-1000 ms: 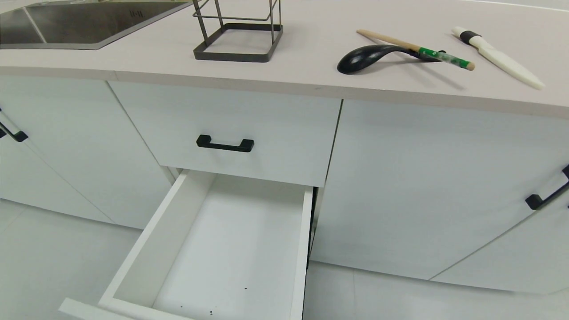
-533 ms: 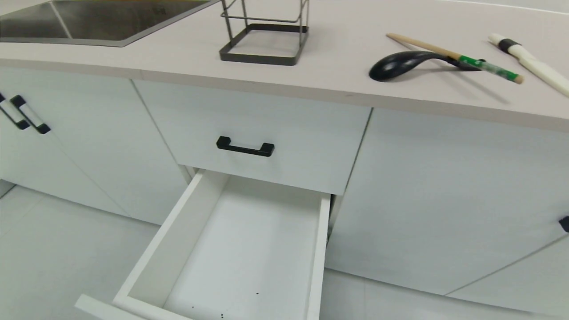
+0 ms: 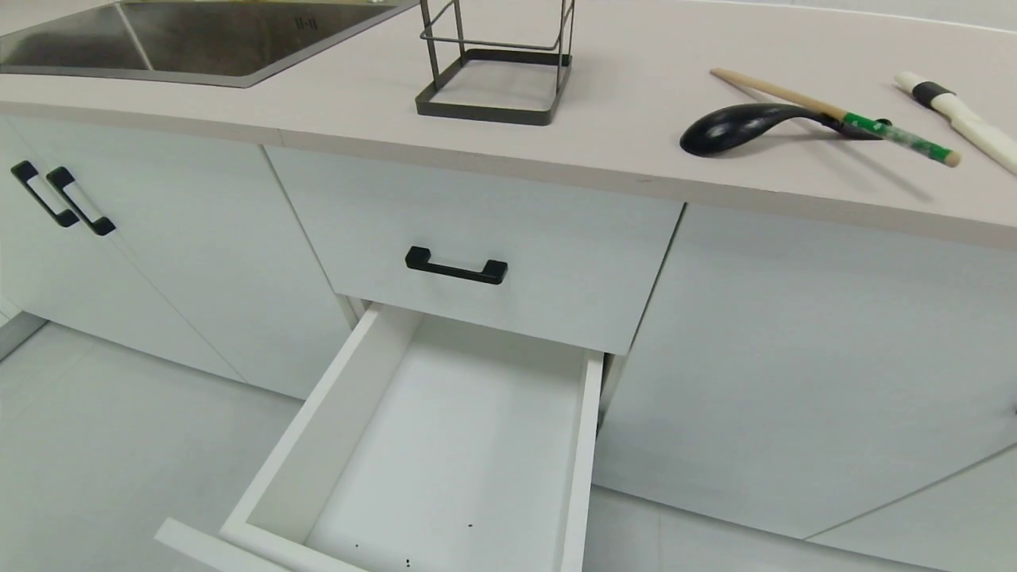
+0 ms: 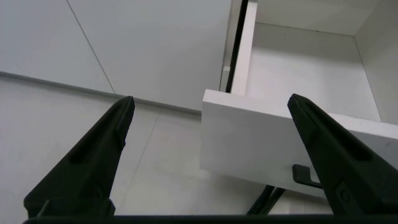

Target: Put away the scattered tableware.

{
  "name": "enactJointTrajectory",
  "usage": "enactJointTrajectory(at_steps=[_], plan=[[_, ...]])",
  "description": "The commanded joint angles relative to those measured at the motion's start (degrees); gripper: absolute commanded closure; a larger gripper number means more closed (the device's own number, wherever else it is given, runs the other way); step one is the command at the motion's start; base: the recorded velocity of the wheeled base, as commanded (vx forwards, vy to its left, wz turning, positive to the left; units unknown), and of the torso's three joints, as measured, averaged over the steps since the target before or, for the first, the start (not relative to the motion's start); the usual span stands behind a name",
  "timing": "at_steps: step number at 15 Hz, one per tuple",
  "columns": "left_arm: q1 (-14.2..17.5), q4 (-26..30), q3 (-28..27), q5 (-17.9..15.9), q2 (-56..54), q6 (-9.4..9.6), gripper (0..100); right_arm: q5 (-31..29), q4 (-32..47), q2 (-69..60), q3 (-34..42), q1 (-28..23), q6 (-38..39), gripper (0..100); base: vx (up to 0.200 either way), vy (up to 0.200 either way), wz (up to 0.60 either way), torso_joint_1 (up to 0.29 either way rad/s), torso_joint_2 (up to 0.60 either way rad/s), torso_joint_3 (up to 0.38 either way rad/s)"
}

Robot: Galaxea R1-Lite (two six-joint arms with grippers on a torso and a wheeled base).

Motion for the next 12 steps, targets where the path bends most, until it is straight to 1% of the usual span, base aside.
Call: enactJointTrajectory(at_steps=[1,3,5,9,11,12], plan=[[0.05,0.03,0.01,0.00,0.02,-0.01,0,0.01,-0.01,0.01,0.00,0.00,-0.01,100,0.000,0.000,0.00,0.188,-0.13,-0.027],[-0.04,0.03,0.01,0.00,0.02,-0.01,0,0.01,-0.01,0.01,0.00,0.00,-0.01,100,0.000,0.000,0.00,0.227,-0.03,-0.110],[-0.04,-0.05,0.01,0.00,0.02,-0.10,0,0.01,-0.01,0.01,0.00,0.00,-0.01,100,0.000,0.000,0.00,0.264,-0.26,-0.239],[-0.04,-0.05,0.01,0.00,0.02,-0.10,0,0.01,-0.01,0.01,0.00,0.00,-0.01,100,0.000,0.000,0.00,0.206,-0.65,-0.212],[0.05,-0.05,0.01,0.00,0.02,-0.10,0,0.10,-0.01,0.01,0.00,0.00,0.08,100,0.000,0.000,0.00,0.237,-0.49,-0.205],[-0.04,-0.05,0.01,0.00,0.02,-0.10,0,0.10,-0.01,0.01,0.00,0.00,0.08,100,0.000,0.000,0.00,0.134,-0.26,-0.119]])
